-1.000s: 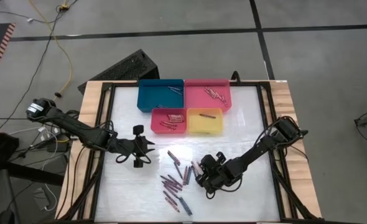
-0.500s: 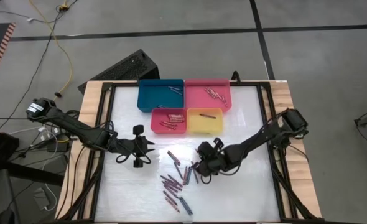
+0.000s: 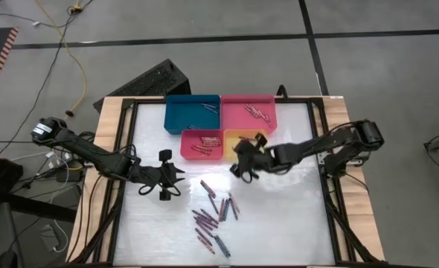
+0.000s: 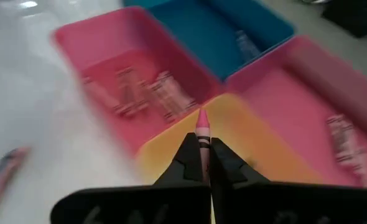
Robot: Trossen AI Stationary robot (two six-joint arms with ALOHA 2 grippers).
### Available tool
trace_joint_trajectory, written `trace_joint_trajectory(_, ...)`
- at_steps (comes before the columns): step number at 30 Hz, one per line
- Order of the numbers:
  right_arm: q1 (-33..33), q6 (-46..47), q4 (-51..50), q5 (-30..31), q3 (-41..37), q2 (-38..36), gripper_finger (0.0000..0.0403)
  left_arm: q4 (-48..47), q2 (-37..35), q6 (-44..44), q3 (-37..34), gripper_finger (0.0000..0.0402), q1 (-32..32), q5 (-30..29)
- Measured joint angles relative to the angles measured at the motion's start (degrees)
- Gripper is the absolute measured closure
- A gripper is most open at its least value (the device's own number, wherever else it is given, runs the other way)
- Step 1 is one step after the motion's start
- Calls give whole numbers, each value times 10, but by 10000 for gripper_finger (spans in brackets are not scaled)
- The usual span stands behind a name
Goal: Sort crayons
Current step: Put the pink crayon into the pink bin
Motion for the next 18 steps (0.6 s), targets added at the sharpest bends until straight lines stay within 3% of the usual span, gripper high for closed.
trace_joint_trajectory(8, -128, -107, 38, -7, 0, -6, 396, -3, 0, 0, 0, 307, 0, 0)
trace_joint_trajectory(18, -298, -120, 42, -103, 0, 2, 397, -7, 0, 0, 0, 307, 0, -1)
